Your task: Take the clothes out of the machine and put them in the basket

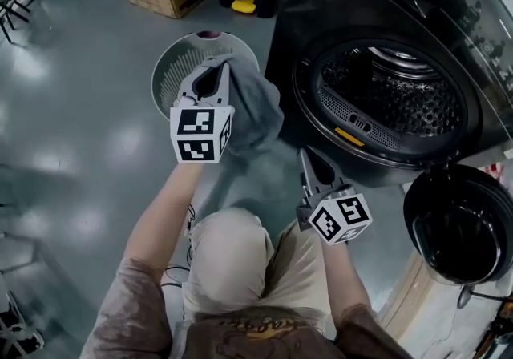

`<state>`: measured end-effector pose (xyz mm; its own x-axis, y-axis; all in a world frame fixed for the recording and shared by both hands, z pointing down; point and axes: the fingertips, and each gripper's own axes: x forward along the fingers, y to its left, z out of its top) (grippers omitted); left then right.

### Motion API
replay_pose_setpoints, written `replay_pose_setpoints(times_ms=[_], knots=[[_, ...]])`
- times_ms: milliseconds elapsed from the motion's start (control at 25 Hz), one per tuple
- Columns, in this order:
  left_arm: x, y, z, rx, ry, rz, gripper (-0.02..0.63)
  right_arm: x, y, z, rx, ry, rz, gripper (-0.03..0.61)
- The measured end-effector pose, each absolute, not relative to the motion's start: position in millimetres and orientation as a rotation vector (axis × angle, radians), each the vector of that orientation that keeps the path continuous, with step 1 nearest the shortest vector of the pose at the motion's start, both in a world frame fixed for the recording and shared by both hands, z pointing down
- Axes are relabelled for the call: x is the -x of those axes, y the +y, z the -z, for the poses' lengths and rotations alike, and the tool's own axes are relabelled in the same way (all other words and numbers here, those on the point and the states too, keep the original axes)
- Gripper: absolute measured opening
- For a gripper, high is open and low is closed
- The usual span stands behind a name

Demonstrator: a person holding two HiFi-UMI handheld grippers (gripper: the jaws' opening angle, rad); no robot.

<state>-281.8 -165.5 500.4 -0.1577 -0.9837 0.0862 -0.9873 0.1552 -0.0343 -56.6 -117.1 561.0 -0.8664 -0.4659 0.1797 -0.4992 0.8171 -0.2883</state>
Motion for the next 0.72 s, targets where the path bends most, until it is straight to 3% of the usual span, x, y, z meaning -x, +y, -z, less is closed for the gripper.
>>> replay_pose_setpoints(times_ms=[720], knots=[[402.9, -211.3, -379.1, -1.96, -2.534, 0.004, 0.028, 144.6, -142.8, -518.3, -0.699, -2.941, -0.488, -0.003]])
